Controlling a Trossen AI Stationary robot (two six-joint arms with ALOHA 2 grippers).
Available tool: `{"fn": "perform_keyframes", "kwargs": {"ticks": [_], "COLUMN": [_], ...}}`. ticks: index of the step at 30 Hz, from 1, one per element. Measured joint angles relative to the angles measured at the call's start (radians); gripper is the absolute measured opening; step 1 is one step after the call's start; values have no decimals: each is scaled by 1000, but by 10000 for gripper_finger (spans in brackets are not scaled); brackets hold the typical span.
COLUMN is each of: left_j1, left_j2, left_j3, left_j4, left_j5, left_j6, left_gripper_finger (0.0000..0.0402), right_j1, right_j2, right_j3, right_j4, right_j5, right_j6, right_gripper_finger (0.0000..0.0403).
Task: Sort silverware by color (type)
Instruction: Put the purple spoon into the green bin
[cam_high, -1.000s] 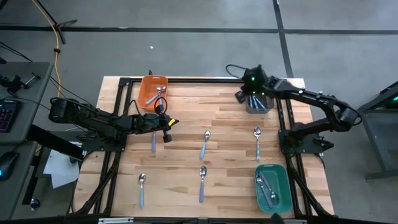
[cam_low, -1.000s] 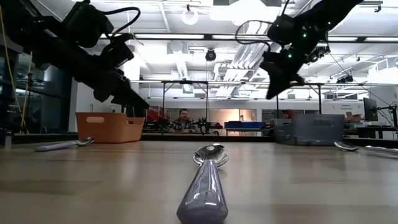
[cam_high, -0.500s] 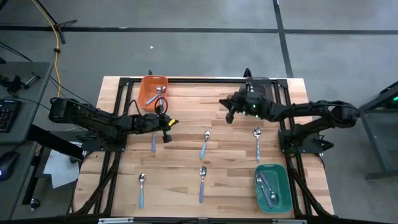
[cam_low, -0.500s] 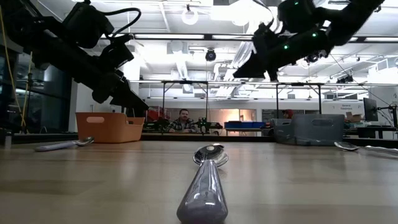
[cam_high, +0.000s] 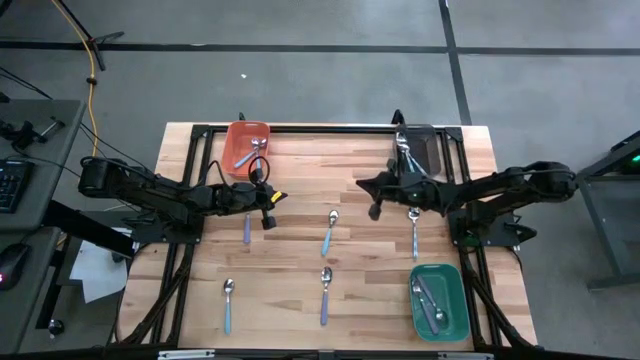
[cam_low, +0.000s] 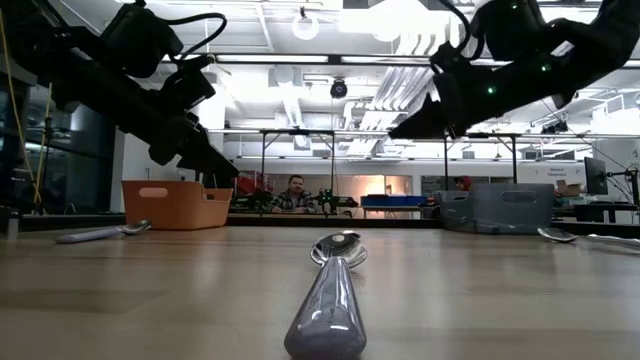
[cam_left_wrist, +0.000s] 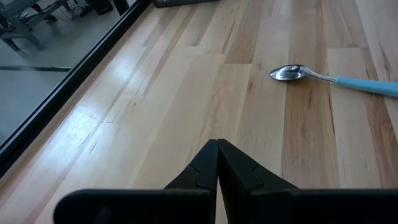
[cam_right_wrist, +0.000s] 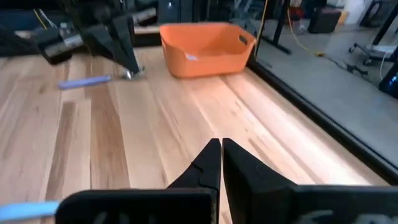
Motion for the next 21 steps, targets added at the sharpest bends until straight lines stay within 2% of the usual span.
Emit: {"fn": "perform_keyframes", "kwargs": {"ticks": [21], "left_j1": [0], "left_j2": [0], "left_j3": [0], "left_j4": [-2], "left_j5": [13], "left_j6": [-8], "left_gripper_finger": [0], "right_j1": [39], "right_j2": [0], "right_j3": [0], "right_j4": [15], "right_j5": [0], "right_j6": [-4], "right_gripper_finger": [0]}}
